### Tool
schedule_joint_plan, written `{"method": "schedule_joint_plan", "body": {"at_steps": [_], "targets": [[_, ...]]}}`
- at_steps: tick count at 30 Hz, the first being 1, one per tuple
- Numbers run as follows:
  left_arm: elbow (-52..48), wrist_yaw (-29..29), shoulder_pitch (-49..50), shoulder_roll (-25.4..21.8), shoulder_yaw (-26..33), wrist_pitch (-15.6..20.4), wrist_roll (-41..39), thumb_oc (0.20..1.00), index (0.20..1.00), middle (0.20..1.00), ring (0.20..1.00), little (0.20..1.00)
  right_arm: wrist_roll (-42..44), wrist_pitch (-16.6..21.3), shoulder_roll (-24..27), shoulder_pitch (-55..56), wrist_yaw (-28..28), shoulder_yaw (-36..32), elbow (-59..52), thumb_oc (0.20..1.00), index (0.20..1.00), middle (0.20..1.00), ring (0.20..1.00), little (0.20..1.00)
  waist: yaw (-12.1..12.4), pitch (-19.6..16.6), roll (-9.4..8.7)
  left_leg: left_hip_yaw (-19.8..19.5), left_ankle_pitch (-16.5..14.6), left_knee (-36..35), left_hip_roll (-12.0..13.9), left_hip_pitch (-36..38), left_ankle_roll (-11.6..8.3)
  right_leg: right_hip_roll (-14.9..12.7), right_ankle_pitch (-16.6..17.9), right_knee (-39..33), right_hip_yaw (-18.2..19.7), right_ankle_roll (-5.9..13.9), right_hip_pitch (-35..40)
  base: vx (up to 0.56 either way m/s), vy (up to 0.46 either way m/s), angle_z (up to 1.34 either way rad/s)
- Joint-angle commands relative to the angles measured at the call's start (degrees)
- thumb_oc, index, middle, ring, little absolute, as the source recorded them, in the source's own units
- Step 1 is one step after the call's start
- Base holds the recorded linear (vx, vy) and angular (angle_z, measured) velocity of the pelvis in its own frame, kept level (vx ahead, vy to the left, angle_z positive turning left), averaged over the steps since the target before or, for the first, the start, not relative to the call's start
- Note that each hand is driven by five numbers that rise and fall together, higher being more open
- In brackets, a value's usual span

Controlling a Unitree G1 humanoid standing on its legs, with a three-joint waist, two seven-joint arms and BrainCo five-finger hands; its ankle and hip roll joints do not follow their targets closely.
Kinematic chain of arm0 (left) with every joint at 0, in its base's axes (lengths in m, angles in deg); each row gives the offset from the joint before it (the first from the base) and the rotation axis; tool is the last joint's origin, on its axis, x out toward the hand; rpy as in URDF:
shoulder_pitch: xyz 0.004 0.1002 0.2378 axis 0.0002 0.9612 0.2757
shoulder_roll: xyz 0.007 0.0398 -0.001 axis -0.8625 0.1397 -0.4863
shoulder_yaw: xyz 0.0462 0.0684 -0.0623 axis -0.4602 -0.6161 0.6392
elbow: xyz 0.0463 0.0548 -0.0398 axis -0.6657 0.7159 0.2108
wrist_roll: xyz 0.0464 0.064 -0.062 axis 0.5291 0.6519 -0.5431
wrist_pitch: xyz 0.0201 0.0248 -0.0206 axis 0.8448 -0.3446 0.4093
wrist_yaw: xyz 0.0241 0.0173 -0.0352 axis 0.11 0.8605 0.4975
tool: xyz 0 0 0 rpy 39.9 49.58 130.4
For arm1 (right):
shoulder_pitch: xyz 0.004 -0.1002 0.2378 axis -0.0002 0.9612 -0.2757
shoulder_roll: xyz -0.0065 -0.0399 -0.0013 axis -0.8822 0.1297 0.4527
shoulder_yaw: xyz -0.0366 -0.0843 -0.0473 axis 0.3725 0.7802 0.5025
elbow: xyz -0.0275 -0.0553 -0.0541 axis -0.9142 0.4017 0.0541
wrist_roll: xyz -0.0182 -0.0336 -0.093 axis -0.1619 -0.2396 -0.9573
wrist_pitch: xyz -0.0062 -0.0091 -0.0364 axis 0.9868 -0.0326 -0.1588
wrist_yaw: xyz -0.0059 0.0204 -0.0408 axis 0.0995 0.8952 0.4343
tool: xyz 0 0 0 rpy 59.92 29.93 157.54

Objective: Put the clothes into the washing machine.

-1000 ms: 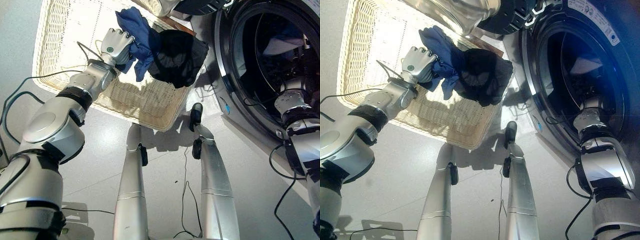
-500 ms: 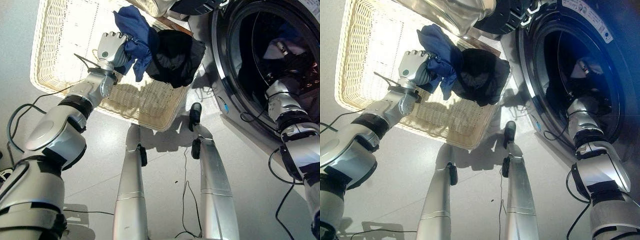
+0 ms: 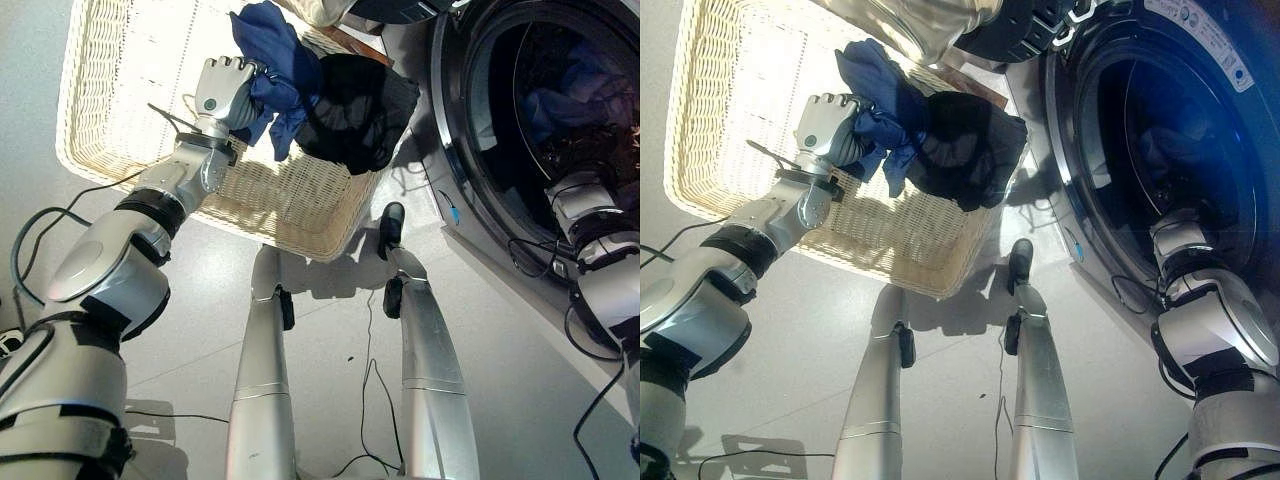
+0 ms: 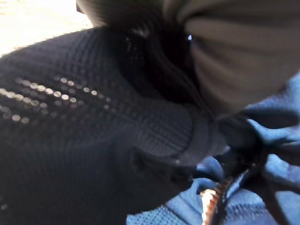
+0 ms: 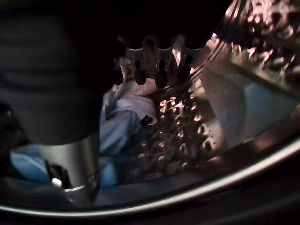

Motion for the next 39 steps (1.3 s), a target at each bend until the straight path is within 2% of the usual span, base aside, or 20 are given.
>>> {"method": "schedule_joint_plan", "body": {"at_steps": [1, 2, 4, 5, 7, 11, 12, 17, 23, 25, 34, 36, 39], "targets": [[2.71, 1.58, -5.88, -0.30, 1.30, 2.52, -0.37, 0.200, 0.200, 0.200, 0.200, 0.200, -3.92, 1.86, 6.39, -3.74, -6.95, 2.96, 0.09, 1.000, 1.000, 1.000, 1.000, 1.000, 0.98, -1.05, -3.44, 1.63, -9.76, 6.95, -2.20, 2.09, 1.10, 5.40, 8.63, -11.16, -2.60, 2.73, 5.22, 0.00, 0.000, 0.00], [2.82, 1.57, -5.95, -0.32, 1.36, 2.63, -0.37, 0.200, 0.200, 0.200, 0.200, 0.200, -4.18, 2.37, 6.37, -3.70, -7.47, 2.88, -0.19, 1.000, 1.000, 1.000, 1.000, 1.000, 0.95, -1.05, -3.46, 1.64, -9.79, 6.93, -2.21, 2.12, 1.09, 5.40, 8.62, -11.19, -2.59, 2.73, 5.23, 0.00, 0.000, 0.00], [2.77, 2.36, -5.81, -0.56, 1.88, 2.78, -0.57, 0.200, 0.200, 0.200, 0.200, 0.200, -5.11, 5.79, 6.00, -3.06, -11.44, 1.91, -3.44, 1.000, 1.000, 1.000, 1.000, 1.000, 0.59, -1.05, -3.44, 1.77, -9.89, 6.75, -2.24, 2.17, 1.05, 5.52, 8.45, -11.28, -2.33, 2.72, 5.10, 0.00, 0.026, 0.00], [1.98, 3.23, -5.13, -0.51, 2.86, 2.16, -0.72, 0.200, 0.200, 0.200, 0.200, 0.200, -6.71, 8.73, 5.69, -1.51, -17.00, 0.56, -8.98, 1.000, 1.000, 1.000, 1.000, 1.000, 0.20, -1.05, -3.32, 1.97, -9.89, 6.47, -2.26, 2.17, 0.96, 5.54, 8.23, -11.22, -2.14, 2.72, 4.84, 0.00, 0.058, 0.00], [1.39, 4.01, -4.32, -0.62, 4.44, 2.02, -0.27, 0.200, 0.200, 0.200, 0.200, 0.200, -8.11, 9.44, 5.15, 1.06, -20.26, -1.37, -17.00, 1.000, 1.000, 1.000, 1.000, 1.000, -0.36, -1.05, -3.38, 2.16, -10.16, 6.59, -2.39, 2.10, 0.84, 5.62, 7.94, -11.13, -1.75, 2.80, 4.56, 0.00, 0.051, -0.01], [-2.31, 8.35, -0.85, -0.25, 8.87, 2.37, -0.29, 0.200, 0.200, 0.200, 0.200, 0.200, -11.11, 10.98, 3.15, 7.88, -23.09, -4.66, -31.50, 1.000, 1.000, 1.000, 1.000, 1.000, -0.95, -1.05, -3.09, 2.50, -10.39, 6.27, -2.75, 2.01, 0.73, 5.45, 7.30, -11.06, -1.39, 2.69, 3.86, 0.00, 0.024, -0.01], [-3.67, 10.24, 0.33, -0.31, 10.24, 3.47, -0.28, 0.200, 0.200, 0.200, 0.200, 0.200, -10.24, 13.55, 2.69, 9.87, -23.06, -5.52, -34.42, 1.000, 1.000, 1.000, 1.000, 1.000, -1.01, -1.05, -2.92, 2.57, -10.47, 6.34, -2.88, 1.92, 0.70, 5.36, 7.22, -11.04, -1.29, 2.69, 3.66, 0.00, 0.000, 0.00], [-11.67, 14.76, 7.79, 1.01, 17.86, 7.66, -0.16, 0.200, 0.200, 0.200, 0.200, 0.200, -12.17, 19.55, -0.85, 18.00, -21.23, -11.71, -42.50, 1.000, 1.000, 1.000, 1.000, 1.000, -0.32, -1.05, -2.27, 2.28, -10.69, 6.47, -3.46, 1.80, 0.72, 4.93, 6.83, -11.00, -1.52, 2.67, 3.49, 0.00, -0.016, 0.00], [-22.01, 16.54, 18.77, 3.74, 27.04, 12.55, 0.45, 0.200, 0.200, 0.200, 0.200, 0.200, -10.55, 23.13, -4.12, 26.23, -17.58, -18.72, -52.62, 1.000, 1.000, 1.000, 1.000, 1.000, 0.72, -1.05, -1.79, 1.92, -10.89, 7.03, -4.00, 1.71, 1.08, 4.67, 6.45, -10.10, -1.99, 2.64, 3.39, 0.00, -0.042, 0.03], [-24.88, 15.23, 21.62, 4.30, 29.61, 14.03, -0.01, 0.200, 0.200, 0.200, 0.200, 0.200, -10.08, 23.85, -5.10, 28.54, -15.95, -20.72, -54.78, 1.000, 1.000, 1.000, 1.000, 1.000, 0.96, -1.05, -1.68, 1.84, -10.85, 7.02, -4.14, 1.97, 1.23, 4.54, 6.44, -9.81, -2.14, 2.60, 3.58, 0.00, 0.000, 0.00], [-35.41, 11.72, 31.81, 6.86, 35.87, 19.85, -2.89, 0.200, 0.200, 0.200, 0.200, 0.200, -11.91, 27.80, -8.81, 35.89, -15.34, -25.74, -62.97, 1.000, 1.000, 1.000, 1.000, 1.000, 1.66, -1.05, -1.07, 1.55, -10.79, 7.81, -4.82, 2.14, 1.96, 4.18, 6.66, -8.92, -2.29, 2.52, 3.68, 0.00, -0.008, 0.01], [-39.08, 9.70, 34.62, 8.07, 37.55, 21.89, -4.06, 0.200, 0.200, 0.200, 0.200, 0.200, -11.86, 30.05, -10.00, 37.61, -13.27, -26.64, -65.79, 1.000, 1.000, 1.000, 1.000, 1.000, 1.86, -1.05, -0.80, 1.49, -10.75, 8.04, -5.08, 2.29, 2.19, 4.01, 6.77, -8.71, -2.40, 2.52, 3.79, 0.00, -0.010, 0.02], [-44.36, 6.16, 37.85, 9.41, 38.92, 24.06, -5.78, 0.200, 0.200, 0.200, 0.200, 0.200, -7.30, 34.93, -12.30, 40.11, -5.89, -27.00, -70.01, 1.000, 1.000, 1.000, 1.000, 1.000, 2.11, -1.05, -0.59, 1.38, -10.56, 8.16, -5.39, 2.47, 2.40, 3.82, 6.90, -8.55, -2.57, 2.48, 3.94, 0.00, -0.027, 0.04]]}}
